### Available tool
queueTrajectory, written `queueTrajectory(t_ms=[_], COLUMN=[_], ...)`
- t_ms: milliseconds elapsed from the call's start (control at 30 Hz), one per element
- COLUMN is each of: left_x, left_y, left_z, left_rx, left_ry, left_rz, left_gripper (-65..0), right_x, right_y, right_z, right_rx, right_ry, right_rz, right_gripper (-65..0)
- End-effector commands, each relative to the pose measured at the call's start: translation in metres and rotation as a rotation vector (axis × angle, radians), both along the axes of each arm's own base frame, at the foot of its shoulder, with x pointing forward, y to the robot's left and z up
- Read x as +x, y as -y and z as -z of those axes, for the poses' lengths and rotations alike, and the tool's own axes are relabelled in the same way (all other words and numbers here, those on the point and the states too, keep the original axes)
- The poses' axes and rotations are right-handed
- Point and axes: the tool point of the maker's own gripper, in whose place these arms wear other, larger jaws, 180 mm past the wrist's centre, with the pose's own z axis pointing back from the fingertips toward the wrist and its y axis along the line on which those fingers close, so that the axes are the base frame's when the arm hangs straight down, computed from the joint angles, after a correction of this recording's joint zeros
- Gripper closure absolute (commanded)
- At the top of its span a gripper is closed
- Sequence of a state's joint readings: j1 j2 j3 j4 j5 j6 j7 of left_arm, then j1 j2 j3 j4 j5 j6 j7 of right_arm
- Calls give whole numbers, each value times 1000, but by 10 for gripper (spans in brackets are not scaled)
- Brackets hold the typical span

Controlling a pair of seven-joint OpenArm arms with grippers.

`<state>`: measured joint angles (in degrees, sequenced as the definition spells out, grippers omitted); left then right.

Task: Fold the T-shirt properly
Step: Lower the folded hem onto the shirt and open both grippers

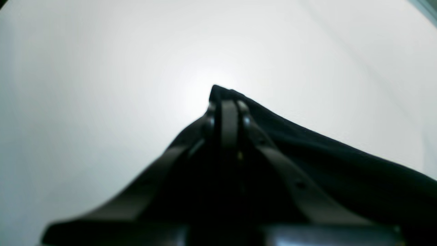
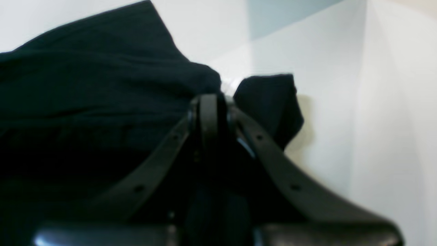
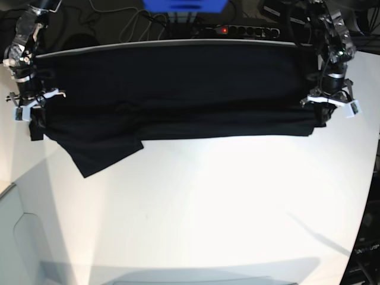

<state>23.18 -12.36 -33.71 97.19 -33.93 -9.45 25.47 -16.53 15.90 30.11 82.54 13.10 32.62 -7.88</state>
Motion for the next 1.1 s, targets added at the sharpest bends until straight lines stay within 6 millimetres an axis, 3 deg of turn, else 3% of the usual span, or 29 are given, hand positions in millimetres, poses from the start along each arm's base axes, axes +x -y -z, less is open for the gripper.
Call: queueTrajectory(t_ms=[0,167,300,433,567,667,833,967,1067], left_x=[3,1,1,0,0,0,-6,-6,-7], left_y=[-5,-5,-4,-2,-2,-1,2,2,-13], left_z=[-11,-8,-7,-5,-5,-4,7,4,-2], left_rx=[22,19,17,10,16,16,-7,-7,8], left_ry=[36,27,24,20,18,15,-56,-53,-41], left_rz=[0,0,3,2,3,5,19,21,-18], left_gripper=[0,0,0,0,0,-10,-196,-338,-362], right_x=[5,4,-3,-6,-4,-5,-2,1,4], right_y=[3,1,2,3,2,-1,-8,-14,-18], right_z=[-14,-11,2,6,-5,-11,-17,-21,-30], right_rx=[-10,-3,-31,-42,-57,-70,-64,-57,-68], right_ry=[45,38,-26,-50,-24,-12,10,28,53], right_rz=[-14,-11,-20,-23,-30,-44,-47,-47,-57], right_gripper=[0,0,0,-97,-212,-245,-244,-244,-244])
